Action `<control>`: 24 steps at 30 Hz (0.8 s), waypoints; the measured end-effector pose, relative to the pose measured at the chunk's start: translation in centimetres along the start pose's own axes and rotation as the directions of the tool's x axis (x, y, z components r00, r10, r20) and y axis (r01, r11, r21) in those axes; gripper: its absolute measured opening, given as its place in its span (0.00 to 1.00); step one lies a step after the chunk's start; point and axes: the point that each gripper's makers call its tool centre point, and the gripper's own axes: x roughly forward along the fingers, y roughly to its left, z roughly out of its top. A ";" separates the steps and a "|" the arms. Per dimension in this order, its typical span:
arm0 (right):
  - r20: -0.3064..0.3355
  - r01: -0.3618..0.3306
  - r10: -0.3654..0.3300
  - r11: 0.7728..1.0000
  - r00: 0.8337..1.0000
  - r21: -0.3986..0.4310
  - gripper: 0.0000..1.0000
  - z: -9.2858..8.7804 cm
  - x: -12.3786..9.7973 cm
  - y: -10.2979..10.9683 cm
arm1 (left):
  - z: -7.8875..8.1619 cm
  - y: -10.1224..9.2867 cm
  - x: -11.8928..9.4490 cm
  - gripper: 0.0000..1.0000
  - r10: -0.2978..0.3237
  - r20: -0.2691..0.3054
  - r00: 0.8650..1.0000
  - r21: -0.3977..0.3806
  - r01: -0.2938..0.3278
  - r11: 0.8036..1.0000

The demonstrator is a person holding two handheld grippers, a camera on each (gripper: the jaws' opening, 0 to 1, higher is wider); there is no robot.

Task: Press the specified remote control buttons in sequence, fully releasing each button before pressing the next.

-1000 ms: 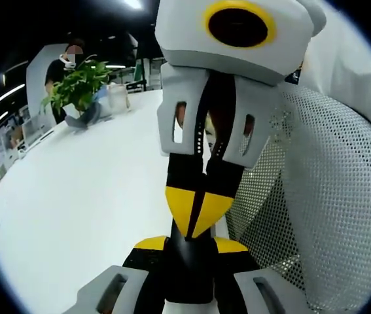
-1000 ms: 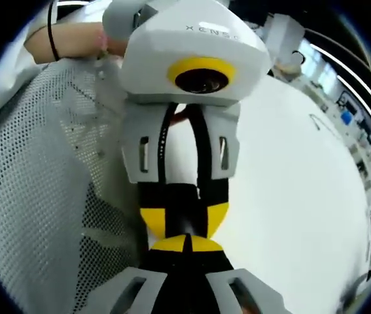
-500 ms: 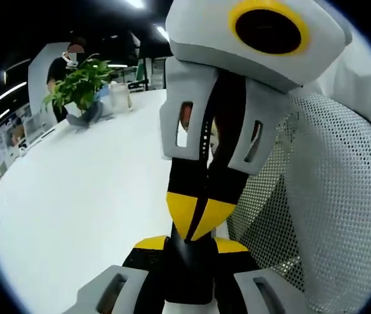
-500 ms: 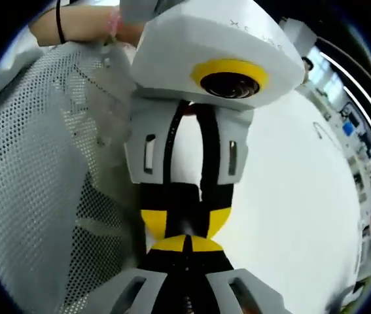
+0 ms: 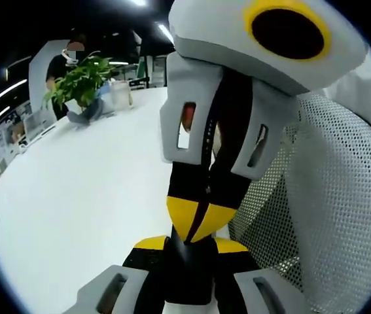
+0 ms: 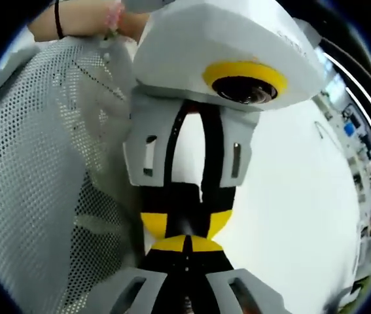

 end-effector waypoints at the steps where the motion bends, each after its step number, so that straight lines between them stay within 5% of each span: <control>1: 0.002 0.003 -0.003 1.000 1.000 -0.002 0.00 0.0 0.0 0.1 | 0.0 0.0 0.0 0.25 0.001 -0.001 1.000 -0.002 -0.001 1.000; 13: 0.035 -0.013 0.014 1.000 0.999 -0.026 0.00 -0.1 -0.1 0.2 | 0.1 -0.1 0.2 0.25 0.039 -0.060 0.997 0.000 -0.039 0.999; 24: 0.106 -0.053 0.051 0.998 0.993 0.018 0.00 0.0 -0.3 0.2 | 0.1 0.0 0.2 0.26 0.088 -0.052 0.995 -0.039 -0.090 0.995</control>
